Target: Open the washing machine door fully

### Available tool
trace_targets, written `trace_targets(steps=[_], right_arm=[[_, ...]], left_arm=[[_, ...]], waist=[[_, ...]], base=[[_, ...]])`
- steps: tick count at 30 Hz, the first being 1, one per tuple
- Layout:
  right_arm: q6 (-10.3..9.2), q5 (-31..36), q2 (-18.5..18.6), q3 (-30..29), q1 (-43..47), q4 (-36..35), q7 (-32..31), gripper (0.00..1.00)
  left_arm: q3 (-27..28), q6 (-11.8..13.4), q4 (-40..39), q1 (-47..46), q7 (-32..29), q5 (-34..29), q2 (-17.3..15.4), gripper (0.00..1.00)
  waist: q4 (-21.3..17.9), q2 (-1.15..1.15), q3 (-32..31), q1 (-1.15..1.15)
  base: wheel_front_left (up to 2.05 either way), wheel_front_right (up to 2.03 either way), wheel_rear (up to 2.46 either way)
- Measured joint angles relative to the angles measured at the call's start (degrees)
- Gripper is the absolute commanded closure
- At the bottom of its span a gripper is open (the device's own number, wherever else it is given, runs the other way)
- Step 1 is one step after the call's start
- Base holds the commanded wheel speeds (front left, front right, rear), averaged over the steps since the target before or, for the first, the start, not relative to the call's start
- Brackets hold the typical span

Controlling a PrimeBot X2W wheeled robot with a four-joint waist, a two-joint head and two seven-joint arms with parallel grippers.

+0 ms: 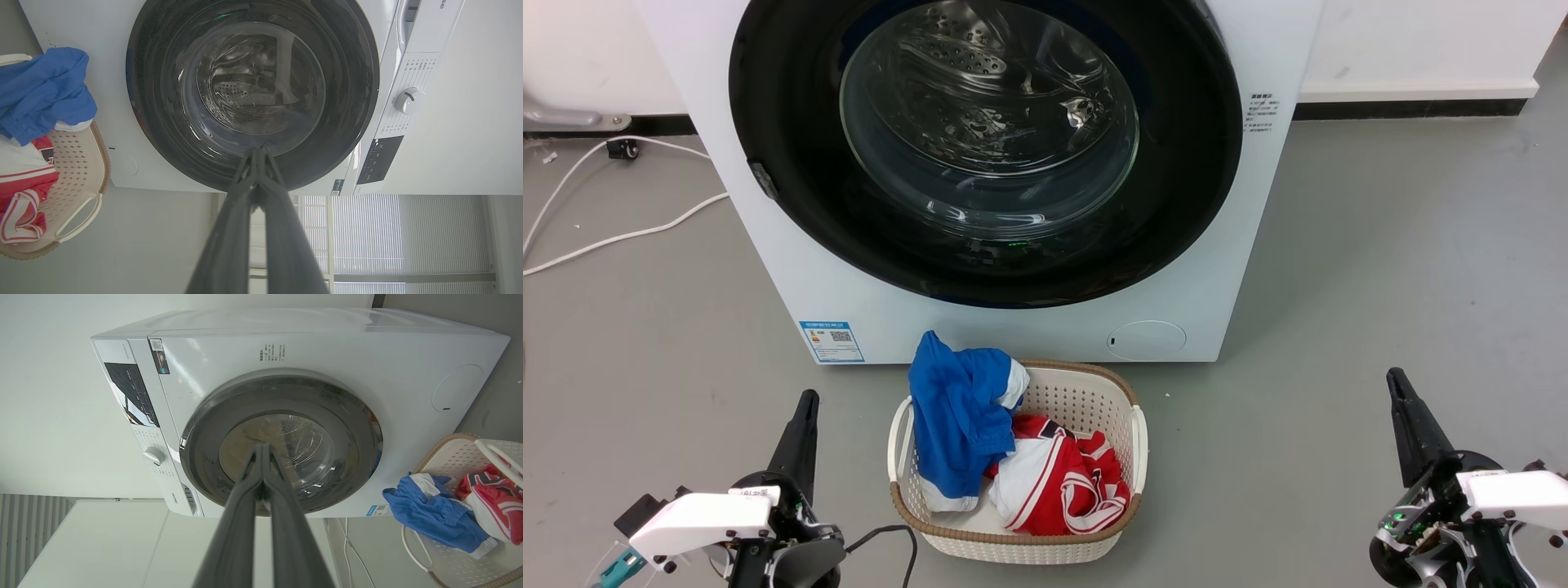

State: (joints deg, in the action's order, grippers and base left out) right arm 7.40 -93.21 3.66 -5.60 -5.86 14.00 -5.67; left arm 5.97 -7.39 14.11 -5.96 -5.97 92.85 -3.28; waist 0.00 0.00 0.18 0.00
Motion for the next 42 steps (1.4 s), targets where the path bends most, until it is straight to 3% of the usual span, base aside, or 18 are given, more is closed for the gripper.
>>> trace_targets(steps=[31,32,33,34,35,42], right_arm=[[0.00,0.4,-0.2,-0.4,0.0,0.0,-0.4,1.00],[0.00,0.3,-0.2,-0.4,0.0,0.1,-0.4,0.00],[0.00,0.3,-0.2,-0.3,0.3,0.5,-0.4,1.00],[-0.01,0.3,-0.3,-0.3,0.7,1.0,-0.4,1.00],[-0.01,0.3,-0.3,-0.3,1.2,1.4,-0.4,0.00],[-0.01,0.9,-0.4,0.7,2.4,0.3,1.3,0.00]], left_arm=[[0.2,0.0,0.0,0.0,-0.2,-0.3,0.1,1.00],[0.2,0.0,0.1,0.0,-0.2,-0.3,0.1,0.00],[0.1,0.0,0.5,0.2,-0.1,-0.3,0.2,1.00],[0.0,0.1,1.0,0.6,-0.1,-0.3,0.2,1.00],[0.0,0.1,1.5,1.2,-0.1,-0.3,0.4,0.00],[-1.8,0.1,0.7,1.9,1.6,-0.6,0.4,0.00]], waist=[[0.0,0.00,0.0,0.00],[0.0,0.00,0.0,0.00],[0.0,0.00,0.0,0.00],[0.0,0.00,0.0,0.00],[0.0,0.00,0.0,0.00],[0.0,0.00,-0.1,0.00]], base=[[0.00,0.00,0.00],[0.00,0.00,0.00],[0.00,0.00,0.00],[0.00,0.00,0.00],[0.00,0.00,0.00],[0.00,0.00,0.00]])
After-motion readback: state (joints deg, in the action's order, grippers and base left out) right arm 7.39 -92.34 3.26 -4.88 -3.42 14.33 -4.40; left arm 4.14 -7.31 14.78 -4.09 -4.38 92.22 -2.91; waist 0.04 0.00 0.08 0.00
